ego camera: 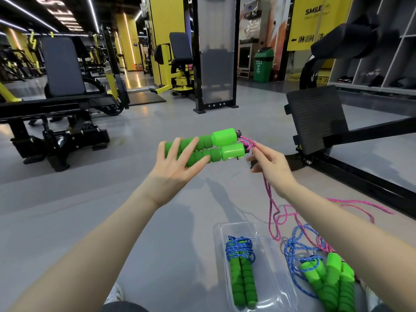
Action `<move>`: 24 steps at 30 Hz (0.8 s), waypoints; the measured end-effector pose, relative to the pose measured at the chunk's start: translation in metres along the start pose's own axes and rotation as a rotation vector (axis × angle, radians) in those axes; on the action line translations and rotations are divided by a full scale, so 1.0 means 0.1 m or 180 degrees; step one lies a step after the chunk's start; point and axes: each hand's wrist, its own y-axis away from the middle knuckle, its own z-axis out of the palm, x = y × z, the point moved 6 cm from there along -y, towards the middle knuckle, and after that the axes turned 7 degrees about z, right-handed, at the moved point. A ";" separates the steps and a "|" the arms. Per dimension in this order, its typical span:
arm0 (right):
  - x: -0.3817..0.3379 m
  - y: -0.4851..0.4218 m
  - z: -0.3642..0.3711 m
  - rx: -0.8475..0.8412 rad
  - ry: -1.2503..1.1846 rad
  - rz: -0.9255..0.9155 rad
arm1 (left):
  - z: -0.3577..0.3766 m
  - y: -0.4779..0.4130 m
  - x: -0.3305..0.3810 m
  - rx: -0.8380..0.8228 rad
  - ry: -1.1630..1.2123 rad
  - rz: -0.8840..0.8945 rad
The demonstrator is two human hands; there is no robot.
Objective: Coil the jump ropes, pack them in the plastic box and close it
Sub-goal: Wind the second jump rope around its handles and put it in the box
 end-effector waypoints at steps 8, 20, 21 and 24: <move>0.18 0.23 0.62 -0.0381 0.0172 0.0746 | 0.02 -0.03 0.09 0.0052 -0.0033 0.0064; 0.04 0.31 0.65 -0.0702 0.0499 0.0720 | 0.04 -0.07 0.09 -0.0015 -0.0080 0.0050; 0.04 0.31 0.64 -0.0746 0.0562 0.0730 | 0.04 -0.07 0.09 -0.0033 -0.0080 0.0066; 0.03 0.29 0.59 -0.0943 0.1048 0.0636 | 0.05 -0.05 0.09 -0.0091 -0.0069 0.0082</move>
